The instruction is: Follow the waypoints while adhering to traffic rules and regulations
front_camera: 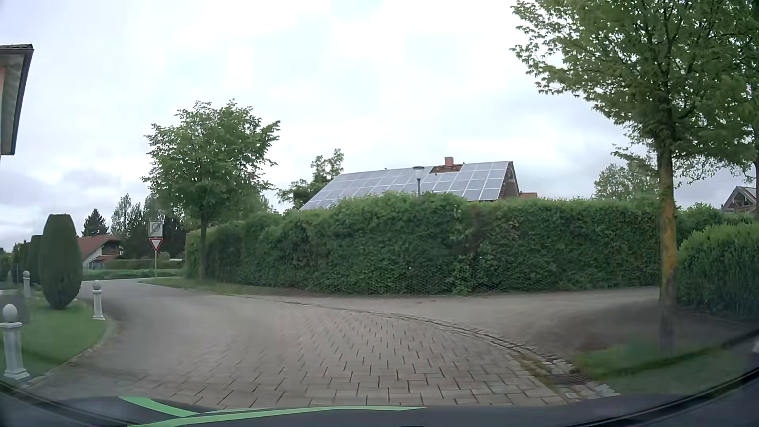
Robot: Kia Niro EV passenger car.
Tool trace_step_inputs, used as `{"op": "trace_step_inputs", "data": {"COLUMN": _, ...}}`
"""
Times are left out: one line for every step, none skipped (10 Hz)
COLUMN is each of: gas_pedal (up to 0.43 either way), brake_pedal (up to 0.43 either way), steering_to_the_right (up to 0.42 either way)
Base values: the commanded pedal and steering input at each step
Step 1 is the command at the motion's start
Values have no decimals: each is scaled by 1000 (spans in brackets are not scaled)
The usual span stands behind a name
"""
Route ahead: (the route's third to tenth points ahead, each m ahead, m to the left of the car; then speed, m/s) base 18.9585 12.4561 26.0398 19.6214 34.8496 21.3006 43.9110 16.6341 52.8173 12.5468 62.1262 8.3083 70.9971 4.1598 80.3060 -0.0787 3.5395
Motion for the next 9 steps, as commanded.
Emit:
{"op": "trace_step_inputs", "data": {"gas_pedal": 39, "brake_pedal": 0, "steering_to_the_right": -64}}
{"op": "trace_step_inputs", "data": {"gas_pedal": 47, "brake_pedal": 0, "steering_to_the_right": -66}}
{"op": "trace_step_inputs", "data": {"gas_pedal": 59, "brake_pedal": 0, "steering_to_the_right": -70}}
{"op": "trace_step_inputs", "data": {"gas_pedal": 59, "brake_pedal": 0, "steering_to_the_right": -80}}
{"op": "trace_step_inputs", "data": {"gas_pedal": 67, "brake_pedal": 0, "steering_to_the_right": -93}}
{"op": "trace_step_inputs", "data": {"gas_pedal": 79, "brake_pedal": 0, "steering_to_the_right": -104}}
{"op": "trace_step_inputs", "data": {"gas_pedal": 79, "brake_pedal": 0, "steering_to_the_right": -115}}
{"op": "trace_step_inputs", "data": {"gas_pedal": 79, "brake_pedal": 0, "steering_to_the_right": -127}}
{"op": "trace_step_inputs", "data": {"gas_pedal": 79, "brake_pedal": 0, "steering_to_the_right": -137}}
